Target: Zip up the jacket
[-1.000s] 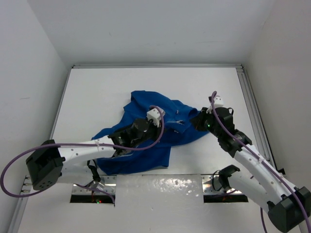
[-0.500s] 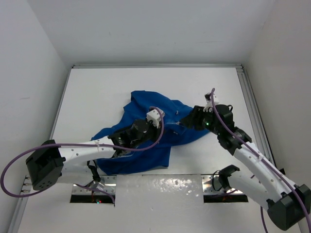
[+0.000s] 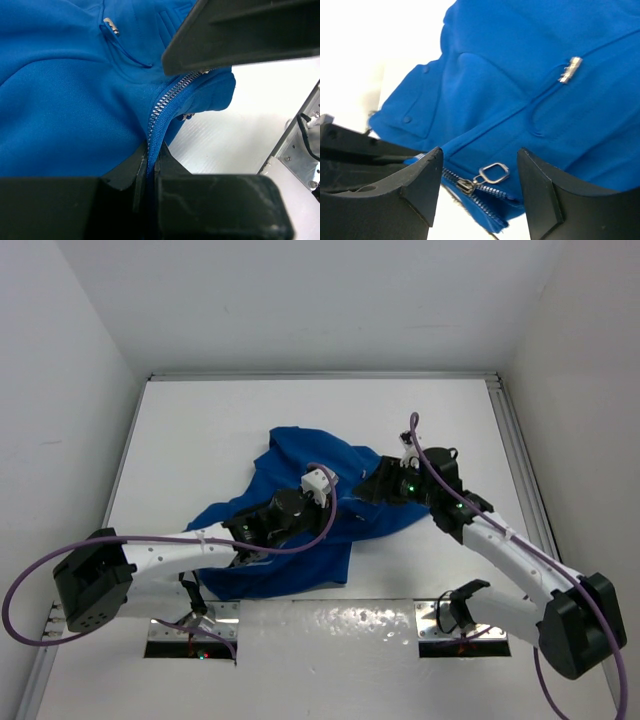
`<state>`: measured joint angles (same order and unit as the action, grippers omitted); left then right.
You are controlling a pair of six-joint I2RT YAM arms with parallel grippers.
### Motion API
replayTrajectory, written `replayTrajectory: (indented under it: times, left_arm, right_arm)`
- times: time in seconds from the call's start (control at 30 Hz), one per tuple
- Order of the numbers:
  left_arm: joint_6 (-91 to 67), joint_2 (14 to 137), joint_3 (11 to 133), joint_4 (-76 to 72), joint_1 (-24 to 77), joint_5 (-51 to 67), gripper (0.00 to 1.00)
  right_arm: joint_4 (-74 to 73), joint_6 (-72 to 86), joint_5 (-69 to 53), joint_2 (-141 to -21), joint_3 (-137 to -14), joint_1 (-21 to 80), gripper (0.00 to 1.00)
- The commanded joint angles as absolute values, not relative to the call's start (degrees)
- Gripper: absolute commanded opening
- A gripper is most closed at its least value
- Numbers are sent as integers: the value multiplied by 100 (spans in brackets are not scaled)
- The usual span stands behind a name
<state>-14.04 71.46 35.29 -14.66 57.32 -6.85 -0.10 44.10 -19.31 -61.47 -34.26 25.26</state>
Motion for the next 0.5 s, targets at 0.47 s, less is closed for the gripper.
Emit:
replayTrajectory:
  times: [0.47]
  left_arm:
    - [-1363, 6970, 3638, -1846, 5783, -624, 0]
  right_arm:
    - [878, 5132, -2672, -5985, -2839, 2531, 71]
